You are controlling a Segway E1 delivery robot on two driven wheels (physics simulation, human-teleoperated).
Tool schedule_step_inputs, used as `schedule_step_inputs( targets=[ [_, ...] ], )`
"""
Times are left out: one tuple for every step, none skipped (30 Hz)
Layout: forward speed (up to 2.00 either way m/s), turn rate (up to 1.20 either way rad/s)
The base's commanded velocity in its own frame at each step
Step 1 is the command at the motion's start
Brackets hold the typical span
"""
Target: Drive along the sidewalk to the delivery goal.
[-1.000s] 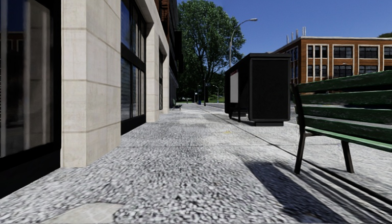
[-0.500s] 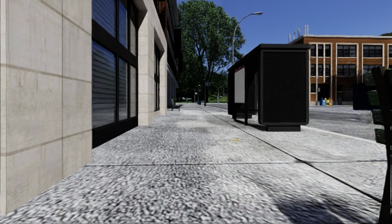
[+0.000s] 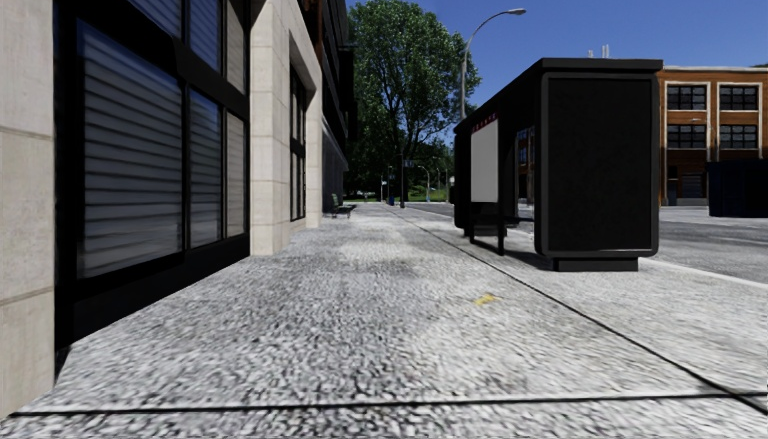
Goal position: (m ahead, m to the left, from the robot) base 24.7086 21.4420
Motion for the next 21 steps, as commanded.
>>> schedule_step_inputs(
  targets=[
    [2.00,0.00],
    [2.00,0.00],
    [2.00,0.00],
    [2.00,0.00],
    [2.00,0.00],
    [2.00,0.00],
    [2.00,0.00],
    [2.00,0.00],
    [2.00,0.00],
    [2.00,0.00],
    [2.00,0.00],
    [2.00,0.00],
    [2.00,0.00],
    [2.00,0.00],
    [2.00,0.00],
    [2.00,0.00],
    [2.00,0.00],
    [2.00,0.00],
    [2.00,0.00],
    [2.00,0.00],
    [2.00,0.00]
  ],
)
